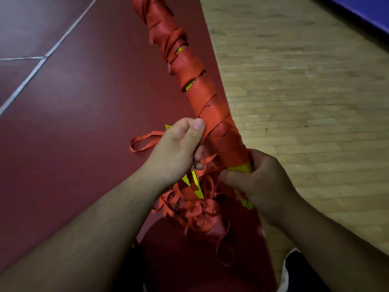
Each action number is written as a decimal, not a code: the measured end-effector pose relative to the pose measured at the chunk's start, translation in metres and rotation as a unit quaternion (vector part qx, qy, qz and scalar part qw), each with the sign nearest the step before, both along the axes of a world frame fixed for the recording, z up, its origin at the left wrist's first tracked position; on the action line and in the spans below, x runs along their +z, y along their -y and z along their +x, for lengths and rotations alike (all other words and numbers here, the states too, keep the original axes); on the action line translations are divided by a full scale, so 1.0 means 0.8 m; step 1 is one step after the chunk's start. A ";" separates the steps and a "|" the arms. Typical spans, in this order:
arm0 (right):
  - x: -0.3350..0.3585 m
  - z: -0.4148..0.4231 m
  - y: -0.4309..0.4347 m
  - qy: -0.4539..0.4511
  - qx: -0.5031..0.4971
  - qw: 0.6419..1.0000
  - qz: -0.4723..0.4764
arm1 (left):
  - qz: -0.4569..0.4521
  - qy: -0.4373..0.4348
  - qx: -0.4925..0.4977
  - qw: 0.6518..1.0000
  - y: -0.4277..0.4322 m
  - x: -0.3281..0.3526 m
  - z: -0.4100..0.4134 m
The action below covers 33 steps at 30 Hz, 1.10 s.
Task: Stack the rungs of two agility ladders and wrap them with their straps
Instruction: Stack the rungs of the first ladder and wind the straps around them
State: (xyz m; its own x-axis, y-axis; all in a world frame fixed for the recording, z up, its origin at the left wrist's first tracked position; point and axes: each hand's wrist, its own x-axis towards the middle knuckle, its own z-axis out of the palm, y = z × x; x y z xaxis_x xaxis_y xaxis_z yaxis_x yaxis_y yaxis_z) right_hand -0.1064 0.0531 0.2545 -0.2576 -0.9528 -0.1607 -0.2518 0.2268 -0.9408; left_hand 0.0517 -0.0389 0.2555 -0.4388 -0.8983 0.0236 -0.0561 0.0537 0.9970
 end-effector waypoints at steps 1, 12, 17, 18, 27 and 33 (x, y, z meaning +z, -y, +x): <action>0.002 0.000 -0.001 0.039 0.022 0.999 0.004 | -0.007 0.004 0.004 1.000 0.000 0.001 0.000; -0.001 -0.016 -0.003 0.358 0.259 0.885 0.147 | 0.103 -0.163 -0.096 0.976 -0.006 0.003 0.000; -0.006 -0.015 0.006 0.102 0.120 0.984 0.083 | 0.070 -0.042 0.059 0.995 -0.001 -0.010 -0.004; -0.008 -0.012 0.006 0.016 0.096 0.993 0.070 | 0.068 -0.010 0.098 0.993 0.002 -0.015 -0.003; -0.011 0.029 -0.007 -0.318 0.061 0.946 0.019 | 0.112 0.094 0.188 0.971 -0.003 -0.039 -0.019; -0.007 0.004 0.004 -0.328 0.064 0.937 0.106 | 0.077 0.045 0.003 0.996 0.002 -0.027 -0.010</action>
State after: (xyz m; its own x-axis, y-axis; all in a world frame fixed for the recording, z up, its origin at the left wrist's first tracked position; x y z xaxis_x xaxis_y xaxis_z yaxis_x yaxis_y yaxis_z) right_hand -0.1034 0.0502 0.2488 -0.2524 -0.9475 -0.1963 -0.7981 0.3185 -0.5115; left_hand 0.0435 -0.0404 0.2338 -0.4269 -0.8910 -0.1546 -0.1456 -0.1010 0.9842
